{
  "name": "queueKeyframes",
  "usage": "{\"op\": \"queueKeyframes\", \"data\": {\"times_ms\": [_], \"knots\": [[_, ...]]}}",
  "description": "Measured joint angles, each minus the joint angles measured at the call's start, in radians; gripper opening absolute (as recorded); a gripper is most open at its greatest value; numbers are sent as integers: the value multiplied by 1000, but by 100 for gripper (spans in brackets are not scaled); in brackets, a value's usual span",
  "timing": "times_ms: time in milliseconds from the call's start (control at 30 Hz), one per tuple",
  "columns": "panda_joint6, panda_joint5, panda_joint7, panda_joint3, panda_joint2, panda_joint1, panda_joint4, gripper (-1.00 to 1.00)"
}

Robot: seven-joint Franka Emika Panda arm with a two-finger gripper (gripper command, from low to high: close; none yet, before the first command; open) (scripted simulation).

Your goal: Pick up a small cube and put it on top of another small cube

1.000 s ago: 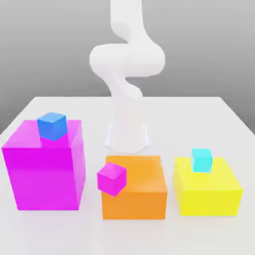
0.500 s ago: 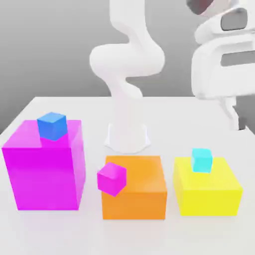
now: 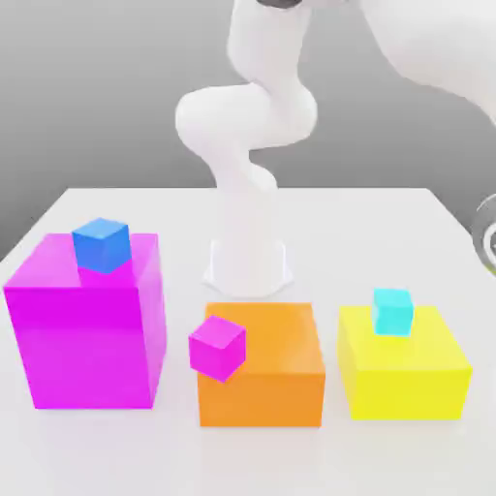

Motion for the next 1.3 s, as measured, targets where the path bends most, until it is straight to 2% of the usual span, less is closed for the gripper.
{"op": "queueKeyframes", "data": {"times_ms": [33,67,267,433,667,967,1300], "knots": [[26,-7,6,-8,36,8,9,0],[45,-13,10,-14,62,12,15,-100],[56,-12,9,-17,75,15,18,-100],[-39,19,-20,5,-58,-9,-20,-100],[-94,70,-254,-18,-315,-156,-214,-100],[-156,137,-582,-101,-644,-327,-476,-100],[-226,136,-898,-243,-1003,-415,-766,-100]]}}
